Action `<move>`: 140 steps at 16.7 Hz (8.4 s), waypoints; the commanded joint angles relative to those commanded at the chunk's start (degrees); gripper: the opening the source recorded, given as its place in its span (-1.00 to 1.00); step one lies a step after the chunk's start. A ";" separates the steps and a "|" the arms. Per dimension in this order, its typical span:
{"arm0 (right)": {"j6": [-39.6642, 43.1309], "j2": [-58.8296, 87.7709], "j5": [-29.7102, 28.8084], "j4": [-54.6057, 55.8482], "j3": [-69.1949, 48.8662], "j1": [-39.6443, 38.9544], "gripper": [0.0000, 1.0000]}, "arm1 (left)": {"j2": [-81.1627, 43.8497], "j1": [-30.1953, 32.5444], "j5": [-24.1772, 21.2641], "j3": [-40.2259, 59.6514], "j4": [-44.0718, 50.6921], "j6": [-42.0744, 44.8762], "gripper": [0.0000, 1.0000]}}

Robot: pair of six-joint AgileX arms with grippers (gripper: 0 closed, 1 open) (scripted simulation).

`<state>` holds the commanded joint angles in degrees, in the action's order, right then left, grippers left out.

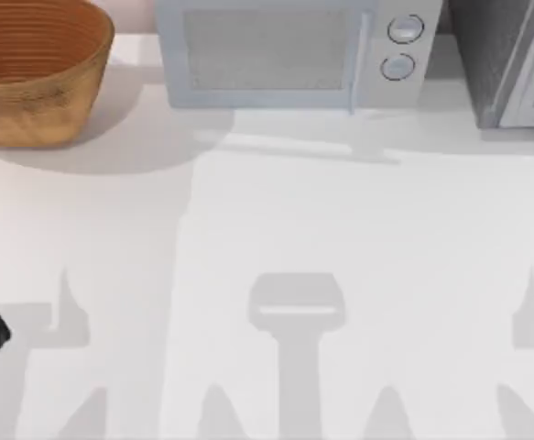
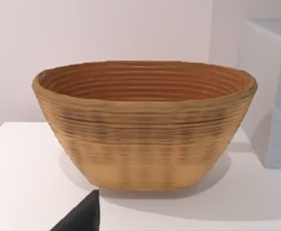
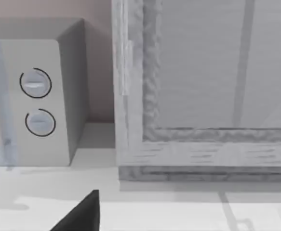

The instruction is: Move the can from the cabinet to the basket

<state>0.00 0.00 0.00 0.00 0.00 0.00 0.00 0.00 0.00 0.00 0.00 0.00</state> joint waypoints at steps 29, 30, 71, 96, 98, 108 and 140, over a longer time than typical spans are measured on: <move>-0.90 76.04 -11.27 -23.92 -99.80 -10.58 1.00 | 0.00 0.00 0.00 0.00 0.00 0.00 1.00; -0.90 76.04 -11.27 -23.92 -99.80 -10.58 1.00 | 0.00 0.00 0.00 0.00 0.00 0.00 1.00; -0.68 100.55 -13.88 -21.45 -122.34 -12.37 -0.66 | 0.00 0.00 0.00 0.00 0.00 0.00 1.00; -0.68 77.43 -26.96 -41.86 -119.48 -25.90 -1.00 | 0.00 0.00 0.00 0.00 0.00 0.00 1.00; -0.77 77.57 -26.84 -41.75 -119.23 -25.65 -1.00 | 0.00 0.00 0.00 0.00 0.00 0.00 1.00; -0.57 59.79 -20.20 -31.67 -94.14 -19.37 -1.00 | 0.00 0.00 0.00 0.00 0.00 0.00 1.00; 0.12 14.28 -2.79 9.50 -5.86 -7.64 -1.00 | 0.00 0.00 0.00 0.00 0.00 0.00 1.00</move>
<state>0.12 14.28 -2.79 9.50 -5.86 -7.64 0.00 0.00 0.00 0.00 0.00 0.00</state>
